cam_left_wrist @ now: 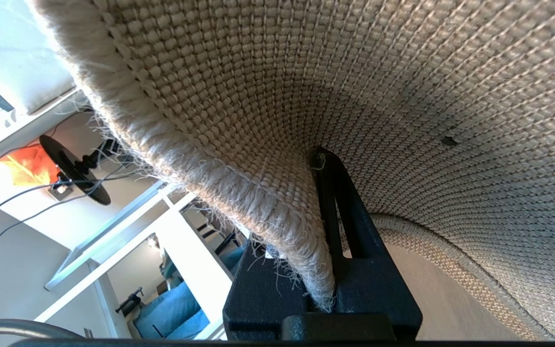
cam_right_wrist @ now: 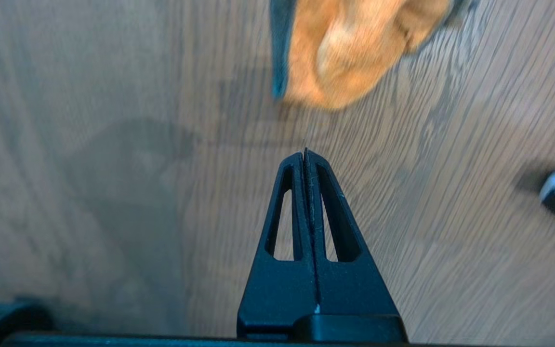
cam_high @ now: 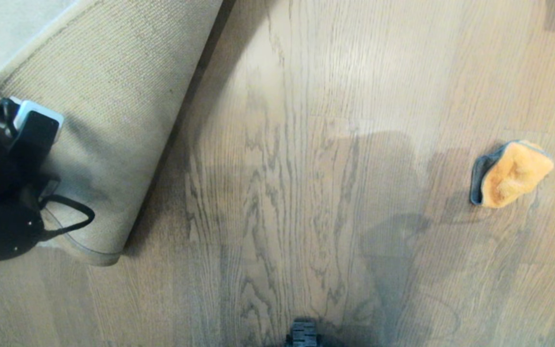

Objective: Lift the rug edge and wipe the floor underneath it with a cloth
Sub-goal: Put down the rag

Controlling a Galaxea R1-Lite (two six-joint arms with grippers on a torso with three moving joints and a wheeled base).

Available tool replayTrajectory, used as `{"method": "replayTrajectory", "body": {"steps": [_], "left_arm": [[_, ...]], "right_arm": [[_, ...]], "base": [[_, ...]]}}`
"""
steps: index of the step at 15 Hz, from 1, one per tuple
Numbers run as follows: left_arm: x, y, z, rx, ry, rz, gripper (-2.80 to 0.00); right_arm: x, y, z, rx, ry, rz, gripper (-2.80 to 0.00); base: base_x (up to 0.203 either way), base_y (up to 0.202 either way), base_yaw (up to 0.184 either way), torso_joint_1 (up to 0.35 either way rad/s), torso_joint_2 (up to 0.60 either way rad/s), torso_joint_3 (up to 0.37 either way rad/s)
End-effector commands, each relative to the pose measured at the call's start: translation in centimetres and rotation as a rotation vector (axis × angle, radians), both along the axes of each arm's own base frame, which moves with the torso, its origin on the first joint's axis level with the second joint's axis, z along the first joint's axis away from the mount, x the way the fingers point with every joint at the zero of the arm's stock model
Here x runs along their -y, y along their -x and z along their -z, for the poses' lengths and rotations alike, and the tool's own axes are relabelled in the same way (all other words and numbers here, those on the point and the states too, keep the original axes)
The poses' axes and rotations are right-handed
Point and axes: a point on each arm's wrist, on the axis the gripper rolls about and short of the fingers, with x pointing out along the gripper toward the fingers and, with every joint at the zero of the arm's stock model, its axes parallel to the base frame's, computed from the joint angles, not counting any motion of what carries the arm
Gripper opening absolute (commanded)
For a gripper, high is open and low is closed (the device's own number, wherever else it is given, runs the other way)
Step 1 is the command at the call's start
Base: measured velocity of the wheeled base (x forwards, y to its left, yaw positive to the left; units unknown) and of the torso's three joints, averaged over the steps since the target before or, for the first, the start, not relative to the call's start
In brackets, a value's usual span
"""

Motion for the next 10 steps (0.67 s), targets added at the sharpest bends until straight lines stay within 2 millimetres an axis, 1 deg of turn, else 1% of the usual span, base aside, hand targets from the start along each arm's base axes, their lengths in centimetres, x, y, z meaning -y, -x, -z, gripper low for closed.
{"method": "replayTrajectory", "body": {"steps": [1, 2, 3, 5, 8, 10], "left_arm": [[0.0, -0.2, -0.2, 0.007, -0.001, -0.006, -2.80], [0.0, -0.3, -0.3, 0.010, -0.001, -0.006, -2.80], [0.0, -0.4, -0.2, 0.006, -0.001, -0.006, -2.80], [0.1, -0.7, 0.1, -0.008, -0.003, -0.004, -2.80], [0.1, -0.8, -0.2, 0.003, -0.001, -0.006, -2.80], [0.1, -1.0, -0.3, 0.008, -0.001, -0.006, -2.80]], "right_arm": [[-1.2, 2.3, -0.1, 0.021, 0.012, -0.002, -2.80], [-1.6, 3.0, 0.2, -0.004, 0.008, 0.001, -2.80], [-1.7, 3.2, 0.3, -0.015, 0.018, 0.017, -2.80], [-1.5, 3.3, 0.7, -0.052, 0.024, 0.096, -2.80], [-1.3, 3.6, 1.5, -0.138, 0.014, 0.274, -2.80], [-1.3, 3.8, 2.3, -0.222, -0.008, 0.312, -2.80]], "base": [[0.000, 0.000, 0.000, 0.000, 0.00, 0.000], [0.000, 0.000, 0.000, 0.000, 0.00, 0.000], [0.000, 0.000, 0.000, 0.000, 0.00, 0.000], [0.000, 0.000, 0.000, 0.000, 0.00, 0.000], [0.000, 0.000, 0.000, 0.000, 0.00, 0.000], [0.000, 0.000, 0.000, 0.000, 0.00, 0.000]]}}
